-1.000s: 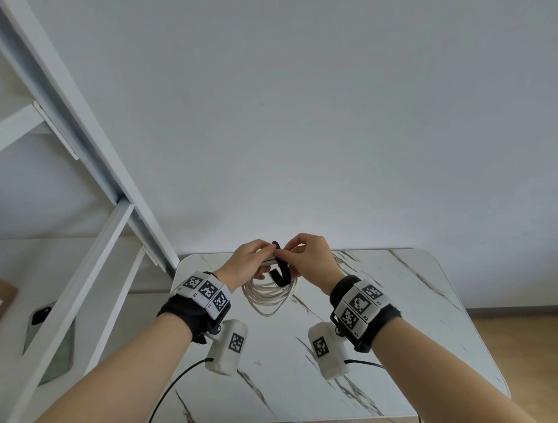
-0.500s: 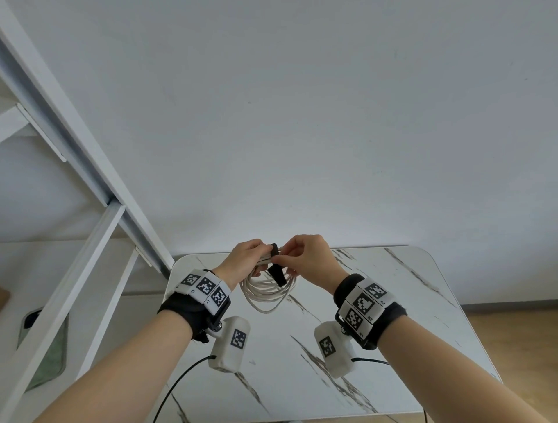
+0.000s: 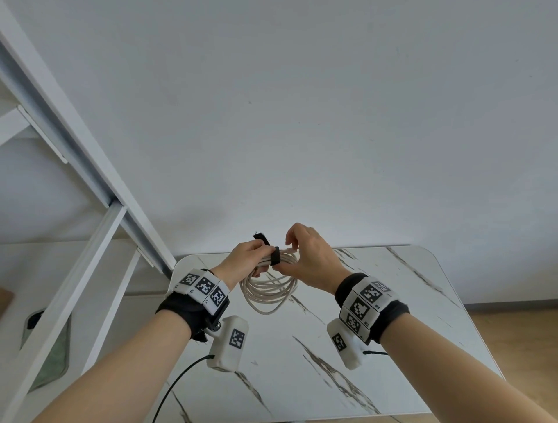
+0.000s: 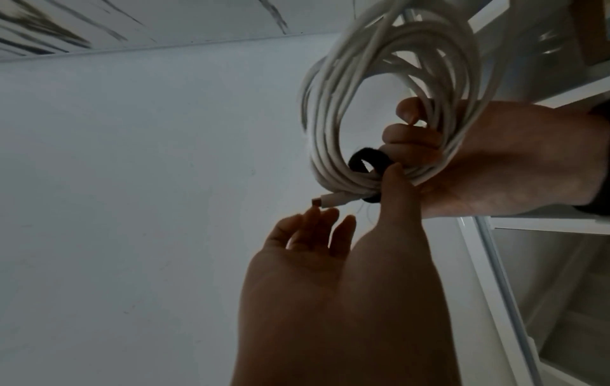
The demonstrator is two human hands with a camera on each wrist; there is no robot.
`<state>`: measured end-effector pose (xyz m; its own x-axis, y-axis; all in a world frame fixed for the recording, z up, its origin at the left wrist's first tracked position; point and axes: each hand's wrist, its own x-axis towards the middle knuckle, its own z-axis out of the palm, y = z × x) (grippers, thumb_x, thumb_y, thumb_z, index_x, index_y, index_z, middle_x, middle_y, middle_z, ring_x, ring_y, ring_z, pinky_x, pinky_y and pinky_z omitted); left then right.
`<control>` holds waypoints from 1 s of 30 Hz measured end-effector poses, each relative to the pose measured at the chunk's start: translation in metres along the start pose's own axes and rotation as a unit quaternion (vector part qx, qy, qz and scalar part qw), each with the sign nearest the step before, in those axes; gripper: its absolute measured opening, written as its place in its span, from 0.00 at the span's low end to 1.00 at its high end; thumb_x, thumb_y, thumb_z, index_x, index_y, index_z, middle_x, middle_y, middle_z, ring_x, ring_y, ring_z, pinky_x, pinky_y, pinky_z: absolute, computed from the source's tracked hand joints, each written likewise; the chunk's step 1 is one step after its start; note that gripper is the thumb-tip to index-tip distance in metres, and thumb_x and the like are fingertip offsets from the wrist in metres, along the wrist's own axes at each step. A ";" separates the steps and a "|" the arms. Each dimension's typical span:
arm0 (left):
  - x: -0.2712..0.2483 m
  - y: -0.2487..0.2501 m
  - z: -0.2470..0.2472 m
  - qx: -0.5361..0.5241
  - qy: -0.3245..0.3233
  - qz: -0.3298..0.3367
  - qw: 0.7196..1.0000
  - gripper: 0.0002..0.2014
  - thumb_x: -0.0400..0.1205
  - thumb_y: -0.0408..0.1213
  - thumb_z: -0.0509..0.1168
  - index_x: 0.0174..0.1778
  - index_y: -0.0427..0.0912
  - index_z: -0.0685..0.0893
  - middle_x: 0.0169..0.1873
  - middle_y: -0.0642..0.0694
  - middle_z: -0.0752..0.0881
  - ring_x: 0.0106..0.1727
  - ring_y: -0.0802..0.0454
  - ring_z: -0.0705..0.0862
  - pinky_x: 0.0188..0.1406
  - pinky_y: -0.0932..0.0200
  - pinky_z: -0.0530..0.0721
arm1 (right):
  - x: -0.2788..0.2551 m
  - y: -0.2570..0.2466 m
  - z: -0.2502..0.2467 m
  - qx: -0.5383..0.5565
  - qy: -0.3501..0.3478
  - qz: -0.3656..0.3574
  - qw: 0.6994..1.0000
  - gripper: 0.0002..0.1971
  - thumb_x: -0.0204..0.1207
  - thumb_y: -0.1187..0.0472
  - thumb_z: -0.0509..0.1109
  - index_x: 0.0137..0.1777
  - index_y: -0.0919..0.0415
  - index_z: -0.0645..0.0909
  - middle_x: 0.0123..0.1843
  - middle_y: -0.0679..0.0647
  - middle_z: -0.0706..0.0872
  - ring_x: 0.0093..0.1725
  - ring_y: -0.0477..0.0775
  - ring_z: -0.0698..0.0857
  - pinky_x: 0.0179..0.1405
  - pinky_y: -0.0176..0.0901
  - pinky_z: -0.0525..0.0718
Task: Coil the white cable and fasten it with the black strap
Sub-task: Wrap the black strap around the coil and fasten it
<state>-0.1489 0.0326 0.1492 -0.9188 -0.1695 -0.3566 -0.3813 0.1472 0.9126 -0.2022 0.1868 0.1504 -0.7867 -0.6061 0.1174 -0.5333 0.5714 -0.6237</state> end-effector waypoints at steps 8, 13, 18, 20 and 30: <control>0.004 -0.002 -0.003 0.020 -0.028 0.017 0.999 0.07 0.83 0.35 0.61 0.41 0.35 0.77 0.28 0.40 0.76 0.26 0.50 0.73 0.23 0.64 0.70 | 0.005 0.001 -0.005 0.071 -0.113 0.042 0.990 0.29 0.66 0.50 0.77 0.61 0.53 0.65 0.53 0.50 0.82 0.54 0.52 0.83 0.58 0.49 0.80; 0.005 -0.005 -0.005 0.036 -0.042 0.037 0.998 0.12 0.83 0.34 0.62 0.34 0.36 0.76 0.28 0.39 0.75 0.25 0.50 0.72 0.24 0.65 0.69 | 0.007 0.003 -0.005 0.155 -0.145 0.105 0.972 0.22 0.62 0.52 0.81 0.44 0.54 0.69 0.44 0.54 0.87 0.36 0.51 0.81 0.39 0.43 0.78; 0.006 -0.008 -0.005 0.041 -0.055 0.030 0.997 0.11 0.83 0.36 0.62 0.36 0.37 0.77 0.27 0.42 0.76 0.24 0.52 0.72 0.25 0.64 0.70 | 0.006 0.005 -0.003 0.235 -0.173 0.122 0.949 0.22 0.63 0.61 0.81 0.54 0.57 0.75 0.44 0.53 0.89 0.39 0.49 0.85 0.44 0.43 0.83; 0.005 -0.009 -0.006 0.036 -0.057 0.028 0.997 0.09 0.83 0.35 0.62 0.38 0.36 0.78 0.27 0.42 0.76 0.24 0.52 0.72 0.25 0.64 0.70 | 0.007 0.004 -0.003 0.242 -0.176 0.118 0.947 0.22 0.64 0.62 0.81 0.55 0.58 0.77 0.42 0.52 0.89 0.39 0.49 0.86 0.46 0.41 0.83; 0.002 -0.005 -0.009 0.048 -0.082 0.039 0.995 0.14 0.83 0.35 0.62 0.31 0.40 0.75 0.21 0.50 0.76 0.21 0.56 0.72 0.25 0.67 0.69 | 0.011 -0.002 -0.009 0.190 -0.235 0.148 0.942 0.19 0.65 0.56 0.79 0.54 0.58 0.80 0.30 0.48 0.84 0.30 0.43 0.81 0.35 0.34 0.72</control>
<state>-0.1479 0.0227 0.1455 -0.9470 0.0052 -0.3211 -0.3098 0.2478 0.9179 -0.2129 0.1837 0.1602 -0.6116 -0.6806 -0.4034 -0.0932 0.5683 -0.8175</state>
